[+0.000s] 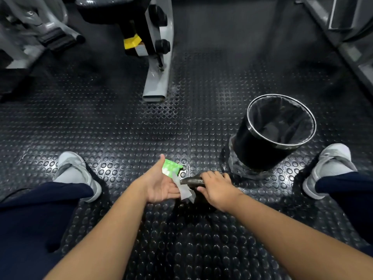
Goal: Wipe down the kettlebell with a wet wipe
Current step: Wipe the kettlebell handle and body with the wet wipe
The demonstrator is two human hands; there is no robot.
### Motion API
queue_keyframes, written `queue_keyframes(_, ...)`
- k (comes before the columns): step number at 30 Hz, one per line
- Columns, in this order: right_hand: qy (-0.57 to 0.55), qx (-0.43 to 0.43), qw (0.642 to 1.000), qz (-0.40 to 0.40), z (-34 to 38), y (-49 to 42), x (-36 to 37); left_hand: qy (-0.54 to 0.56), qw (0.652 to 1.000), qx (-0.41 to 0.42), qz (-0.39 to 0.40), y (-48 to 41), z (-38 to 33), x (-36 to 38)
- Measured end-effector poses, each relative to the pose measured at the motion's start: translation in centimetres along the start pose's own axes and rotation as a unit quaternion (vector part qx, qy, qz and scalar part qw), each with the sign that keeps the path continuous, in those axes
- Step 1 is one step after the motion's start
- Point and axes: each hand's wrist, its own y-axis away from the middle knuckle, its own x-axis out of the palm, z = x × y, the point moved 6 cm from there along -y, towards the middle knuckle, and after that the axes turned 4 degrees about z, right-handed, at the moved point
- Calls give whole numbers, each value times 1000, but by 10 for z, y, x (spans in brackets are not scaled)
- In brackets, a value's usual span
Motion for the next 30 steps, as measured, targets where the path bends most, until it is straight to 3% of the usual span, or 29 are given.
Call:
queue_keyframes(5, -2, 4, 1000, -7, 2, -3, 1, 10, 1000, 24, -16, -15, 11, 15)
queue_keyframes(10, 0, 3, 1000, -4, 3, 0, 0, 69, 987, 67, -126, -40, 45, 19)
queue_keyframes(16, -1, -2, 1000, -10, 0, 0, 0, 89, 994, 59, -12, -14, 19, 14)
queue_keyframes(18, 6, -5, 1000, -12, 1, -1, 1, 86, 995, 45, -15, -16, 14, 10)
queue_keyframes(21, 6, -3, 1000, -19, 3, -1, 0, 56, 994, 17, -88, -33, 26, 14)
queue_keyframes(27, 13, -9, 1000, 9, 4, 2, -4, -10, 967, 68, -244, -34, 43, -12)
queue_keyframes(30, -21, -5, 999, 23, 3, 2, -3, -92, 959, 50, -262, -5, 27, -27)
